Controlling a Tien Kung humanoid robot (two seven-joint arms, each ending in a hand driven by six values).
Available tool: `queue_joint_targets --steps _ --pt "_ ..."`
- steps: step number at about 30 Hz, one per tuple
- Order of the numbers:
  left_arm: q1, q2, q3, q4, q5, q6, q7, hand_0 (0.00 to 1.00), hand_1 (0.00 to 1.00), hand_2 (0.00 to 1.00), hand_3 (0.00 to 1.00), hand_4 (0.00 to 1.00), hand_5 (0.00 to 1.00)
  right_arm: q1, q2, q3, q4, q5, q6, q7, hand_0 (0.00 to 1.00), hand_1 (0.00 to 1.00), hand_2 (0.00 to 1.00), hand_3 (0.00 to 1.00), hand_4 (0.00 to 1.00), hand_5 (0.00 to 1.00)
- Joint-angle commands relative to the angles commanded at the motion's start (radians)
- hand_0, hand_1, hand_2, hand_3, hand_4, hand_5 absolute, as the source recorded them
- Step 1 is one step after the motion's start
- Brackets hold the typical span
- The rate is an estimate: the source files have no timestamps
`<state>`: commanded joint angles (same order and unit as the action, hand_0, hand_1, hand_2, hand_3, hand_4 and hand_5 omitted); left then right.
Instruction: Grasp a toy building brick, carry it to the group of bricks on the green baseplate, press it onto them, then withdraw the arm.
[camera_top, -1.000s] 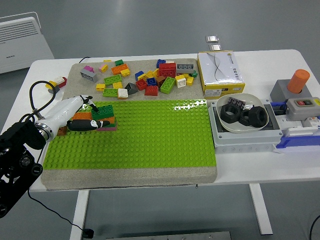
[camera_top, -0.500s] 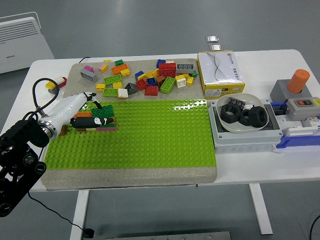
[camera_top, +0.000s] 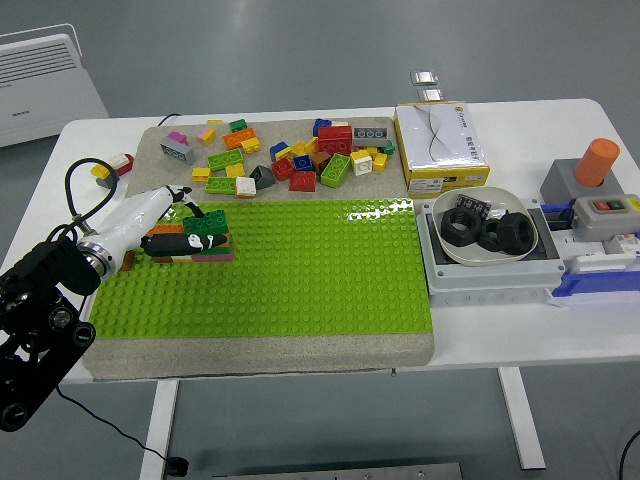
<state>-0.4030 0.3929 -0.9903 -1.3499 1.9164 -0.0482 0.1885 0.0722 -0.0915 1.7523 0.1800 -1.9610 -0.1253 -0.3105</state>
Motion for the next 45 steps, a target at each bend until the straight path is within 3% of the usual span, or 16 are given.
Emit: queue_joint_targets --steps 28,45 --pt "0.001 0.01 0.021 -0.001 -0.002 0.002 -0.005 0.932 0.933 0.935 0.63 0.998 0.687 0.005 -0.003 -0.008 0.0 0.001 -0.001 -0.001 0.702 0.657 0.642 0.739 0.932 0.998" --pt "-0.014 0.05 0.071 -0.005 -0.01 0.016 -0.04 0.928 0.926 0.927 0.627 0.998 0.687 0.004 -0.003 -0.02 0.0 0.01 -0.003 -0.004 0.702 0.657 0.642 0.738 0.933 0.998"
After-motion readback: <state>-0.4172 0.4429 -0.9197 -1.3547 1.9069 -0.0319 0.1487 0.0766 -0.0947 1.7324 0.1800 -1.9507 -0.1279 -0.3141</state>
